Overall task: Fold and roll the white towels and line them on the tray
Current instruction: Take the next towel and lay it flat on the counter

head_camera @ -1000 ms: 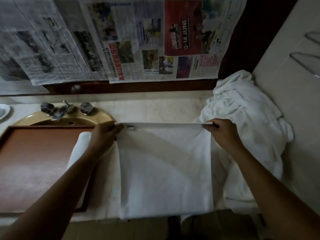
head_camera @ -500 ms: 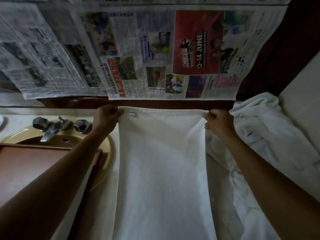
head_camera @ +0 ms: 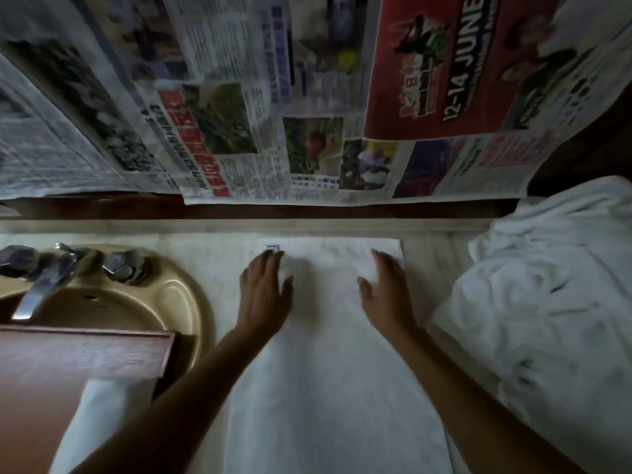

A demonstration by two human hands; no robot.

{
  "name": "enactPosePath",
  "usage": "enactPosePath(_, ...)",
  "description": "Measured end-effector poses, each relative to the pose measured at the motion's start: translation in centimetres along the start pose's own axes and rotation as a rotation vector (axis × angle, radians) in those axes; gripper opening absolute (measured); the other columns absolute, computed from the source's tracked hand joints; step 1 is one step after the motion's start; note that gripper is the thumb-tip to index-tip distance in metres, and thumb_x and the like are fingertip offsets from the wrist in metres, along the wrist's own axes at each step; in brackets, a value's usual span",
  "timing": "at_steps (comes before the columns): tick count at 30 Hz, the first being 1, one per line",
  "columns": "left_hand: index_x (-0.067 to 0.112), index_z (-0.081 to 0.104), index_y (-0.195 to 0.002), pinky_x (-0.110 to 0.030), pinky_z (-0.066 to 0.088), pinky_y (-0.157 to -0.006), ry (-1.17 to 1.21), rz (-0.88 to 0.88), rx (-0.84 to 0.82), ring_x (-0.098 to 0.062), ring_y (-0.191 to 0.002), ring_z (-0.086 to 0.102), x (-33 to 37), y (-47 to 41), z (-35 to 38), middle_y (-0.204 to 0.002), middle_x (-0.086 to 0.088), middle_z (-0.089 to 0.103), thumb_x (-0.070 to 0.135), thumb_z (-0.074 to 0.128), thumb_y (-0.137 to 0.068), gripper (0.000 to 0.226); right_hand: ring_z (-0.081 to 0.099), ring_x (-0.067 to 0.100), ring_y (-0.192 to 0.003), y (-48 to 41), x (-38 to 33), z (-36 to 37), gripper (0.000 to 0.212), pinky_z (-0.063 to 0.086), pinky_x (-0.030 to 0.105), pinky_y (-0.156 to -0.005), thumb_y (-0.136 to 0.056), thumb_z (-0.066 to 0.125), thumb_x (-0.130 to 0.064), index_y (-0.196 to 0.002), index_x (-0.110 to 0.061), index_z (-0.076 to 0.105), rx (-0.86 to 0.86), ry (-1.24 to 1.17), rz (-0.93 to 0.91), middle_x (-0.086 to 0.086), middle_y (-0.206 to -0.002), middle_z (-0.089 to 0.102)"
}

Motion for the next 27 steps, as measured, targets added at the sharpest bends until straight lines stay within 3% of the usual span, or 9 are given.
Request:
enactPosePath(3,0.013,0.038,-0.156,-0.049,0.024,-0.124,0.018,0.11,-0.109,-0.027,-0.153,0.026,2.0,0.2,3.6,-0.164,-0.01,0.033,0.039,0.032,-0.104,0.058,0.021,0.025,-0.154,1.1,-2.1,4.2,0.057,0.022,0.045,-0.125,-0.102,0.053,-0.027,-0.156,-0.018,0.038,-0.069,0.152,-0.18,0.009,-0.164,0.031)
enactPosePath(7,0.025,0.01,-0.164,-0.047,0.004,-0.129,-0.153,0.168,-0.198,-0.016,-0.158,-0.007,-1.7,-2.1,5.0,-0.171,0.002,-0.001,0.052,0.015,-0.108,0.063,0.018,0.026,-0.156,-1.5,0.3,4.3,0.057,0.019,0.053,-0.124,-0.106,0.034,-0.045,-0.156,-0.02,0.039,-0.069,0.374,-0.264,0.007,-0.166,0.028)
enactPosePath(12,0.025,0.016,-0.164,-0.05,0.01,-0.127,-0.246,0.143,-0.147,-0.018,-0.158,0.003,-6.2,-4.9,3.6,-0.171,0.002,0.007,0.051,0.019,-0.106,0.064,0.018,0.026,-0.156,-5.7,5.1,1.5,0.065,0.009,0.053,-0.125,-0.105,0.022,-0.05,-0.16,-0.016,0.03,-0.061,0.485,-0.113,0.007,-0.168,0.023)
enactPosePath(15,0.023,0.01,-0.164,-0.051,0.001,-0.127,-0.27,0.093,-0.151,-0.019,-0.158,-0.004,-6.0,-4.4,3.1,-0.172,-0.001,0.002,0.052,0.014,-0.105,0.066,0.007,0.027,-0.157,-5.9,5.1,0.8,0.071,0.008,0.055,-0.126,-0.102,0.013,-0.055,-0.163,-0.019,0.017,-0.113,0.469,-0.042,0.005,-0.171,0.009)
enactPosePath(17,0.018,0.011,-0.164,-0.052,0.0,-0.127,-0.264,0.076,-0.108,-0.023,-0.158,-0.005,-4.3,-2.5,2.5,-0.172,-0.007,0.001,0.047,0.02,-0.105,0.066,0.002,0.027,-0.158,-3.7,3.6,0.4,0.068,0.006,0.054,-0.126,-0.103,0.02,-0.053,-0.164,-0.02,0.014,-0.065,0.423,-0.051,0.005,-0.172,0.003)
enactPosePath(19,0.016,0.015,-0.164,-0.052,0.0,-0.127,-0.213,0.138,-0.064,-0.025,-0.158,-0.003,-1.1,0.9,2.6,-0.171,-0.01,0.003,0.042,0.027,-0.105,0.065,0.001,0.028,-0.158,0.2,1.4,0.6,0.066,0.005,0.053,-0.126,-0.105,0.032,-0.045,-0.163,-0.018,0.018,-0.004,0.392,-0.144,0.009,-0.171,0.007)
enactPosePath(22,0.017,0.021,-0.163,-0.052,0.009,-0.126,-0.079,0.263,-0.107,-0.023,-0.158,0.005,2.3,7.8,4.0,-0.171,-0.008,0.011,0.038,0.03,-0.106,0.061,0.008,0.028,-0.158,7.2,0.2,2.4,0.062,0.013,0.058,-0.124,-0.102,0.041,-0.035,-0.16,-0.016,0.03,-0.047,0.363,-0.288,0.009,-0.17,0.016)
enactPosePath(27,0.019,0.028,-0.161,-0.054,0.024,-0.122,-0.128,0.205,-0.113,-0.023,-0.157,0.015,-2.9,12.2,3.2,-0.17,-0.004,0.019,0.044,0.027,-0.108,0.059,0.029,0.029,-0.153,10.2,6.7,-0.3,0.051,0.029,0.059,-0.117,-0.104,0.046,-0.033,-0.151,-0.012,0.048,0.045,0.43,-0.289,0.01,-0.163,0.036)
Point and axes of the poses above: each hand's wrist, its own y-axis away from the middle knuckle, its own z-axis out of the palm, x = y × z, the point moved 2 cm from there along -y, towards the middle knuckle
